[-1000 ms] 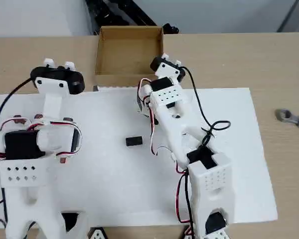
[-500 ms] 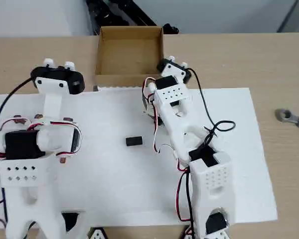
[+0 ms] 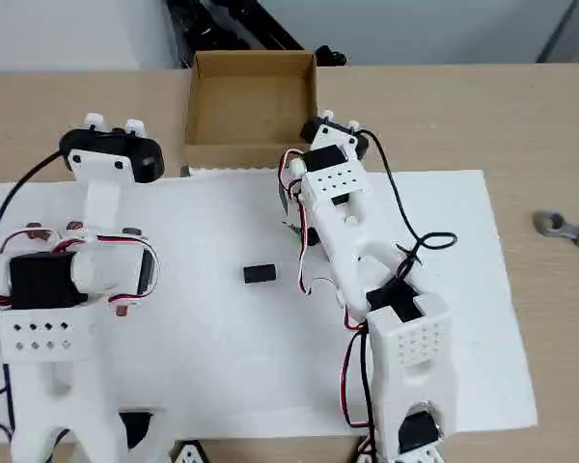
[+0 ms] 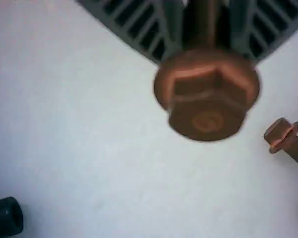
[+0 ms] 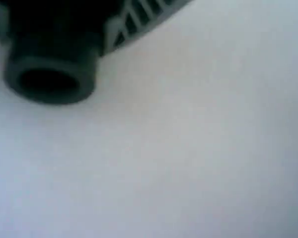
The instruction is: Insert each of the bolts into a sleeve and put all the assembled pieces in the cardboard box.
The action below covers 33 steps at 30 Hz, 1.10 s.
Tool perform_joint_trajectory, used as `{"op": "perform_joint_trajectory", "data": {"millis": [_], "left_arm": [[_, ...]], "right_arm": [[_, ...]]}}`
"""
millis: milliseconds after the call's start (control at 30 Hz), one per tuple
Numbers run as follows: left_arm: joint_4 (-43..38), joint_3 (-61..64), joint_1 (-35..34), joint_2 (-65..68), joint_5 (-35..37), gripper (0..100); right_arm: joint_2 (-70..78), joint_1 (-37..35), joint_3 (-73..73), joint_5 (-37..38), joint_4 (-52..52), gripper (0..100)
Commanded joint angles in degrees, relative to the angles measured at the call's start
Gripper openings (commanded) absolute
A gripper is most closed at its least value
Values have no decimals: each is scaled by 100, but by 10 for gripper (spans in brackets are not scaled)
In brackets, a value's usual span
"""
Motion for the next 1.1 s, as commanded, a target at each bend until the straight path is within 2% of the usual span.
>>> {"op": "perform_joint_trajectory", "data": {"millis": [0, 133, 400, 500, 600, 667, 767, 900, 1067], "left_arm": [[-79, -40, -18, -176, -9, 6], [-141, -374, -35, -176, -9, 6], [-281, -1481, -9, -176, 26, 6], [-290, -1745, -9, -176, 26, 6], [-413, -2018, -26, -176, 105, 6], [-589, -2176, -18, -176, 440, 6], [-958, -2273, -9, -176, 914, 6], [-1556, -2273, -9, -176, 1116, 6], [-2057, -2264, 88, -176, 1116, 6]], "right_arm": [[-347, -119, 26, 422, 207, 16], [-1376, -136, 26, 800, 330, 15], [-3925, -127, 62, 2321, 549, 14], [-4875, -127, 62, 2673, 804, 13], [-5780, -127, 62, 2848, 1086, 13], [-6360, -127, 62, 2892, 1244, 13], [-7196, -127, 70, 2971, 1420, 13], [-8110, -119, 88, 2971, 1719, 13], [-9077, -119, 1371, 2927, 1745, 14]]}}
